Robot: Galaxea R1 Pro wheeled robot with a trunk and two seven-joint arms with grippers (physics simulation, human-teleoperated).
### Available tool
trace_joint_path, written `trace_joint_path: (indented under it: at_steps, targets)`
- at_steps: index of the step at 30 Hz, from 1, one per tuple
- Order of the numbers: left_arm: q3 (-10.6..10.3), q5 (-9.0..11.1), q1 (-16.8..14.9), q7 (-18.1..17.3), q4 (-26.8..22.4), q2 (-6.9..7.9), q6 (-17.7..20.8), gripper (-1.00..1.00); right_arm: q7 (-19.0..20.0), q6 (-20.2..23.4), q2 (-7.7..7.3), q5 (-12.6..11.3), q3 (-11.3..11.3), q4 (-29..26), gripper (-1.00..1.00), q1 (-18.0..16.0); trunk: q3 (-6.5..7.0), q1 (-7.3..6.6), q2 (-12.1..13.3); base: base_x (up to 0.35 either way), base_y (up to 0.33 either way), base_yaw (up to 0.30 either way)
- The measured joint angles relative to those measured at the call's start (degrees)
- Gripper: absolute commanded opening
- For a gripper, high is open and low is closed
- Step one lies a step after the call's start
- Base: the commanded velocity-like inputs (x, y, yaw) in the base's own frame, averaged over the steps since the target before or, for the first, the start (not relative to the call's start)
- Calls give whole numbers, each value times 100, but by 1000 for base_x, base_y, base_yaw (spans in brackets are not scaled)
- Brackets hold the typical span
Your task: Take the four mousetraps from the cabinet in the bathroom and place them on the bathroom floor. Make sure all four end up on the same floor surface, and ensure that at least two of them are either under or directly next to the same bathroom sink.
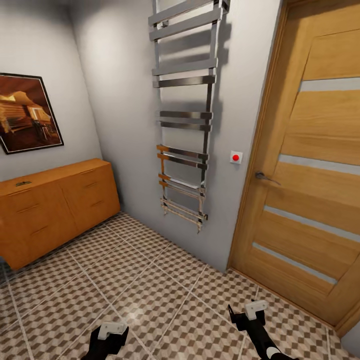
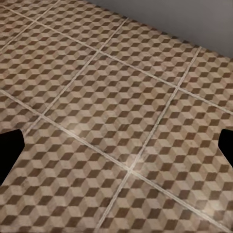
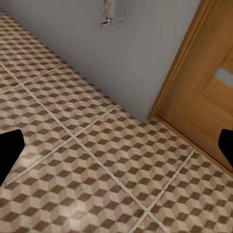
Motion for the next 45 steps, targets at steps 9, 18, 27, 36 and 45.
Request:
trace_joint_path:
  at_steps: [9, 18, 27, 36, 45]
  targets:
    - [0, 0, 0, 0, 0, 0, 0, 100, 0, 0, 0, 0, -1, 1, 100, 0, 0, 0, 0, 0, 0, 288]
    - [0, 1, 0, 0, 0, 0, 0, 100, 0, 0, 0, 1, 1, 1, 100, 0, 0, 0, 0, 0, 0, 288]
    - [0, 1, 0, 0, 0, 0, 0, 100, 0, 0, 0, 1, 0, -1, 100, 0, 0, 0, 0, 0, 0, 288]
    - [0, 1, 0, 0, 0, 0, 0, 100, 0, 0, 0, 1, 1, 1, 100, 0, 0, 0, 0, 0, 0, 288]
    - [0, 1, 0, 0, 0, 0, 0, 100, 0, 0, 0, 1, 0, 1, 100, 0, 0, 0, 0, 0, 0, 288]
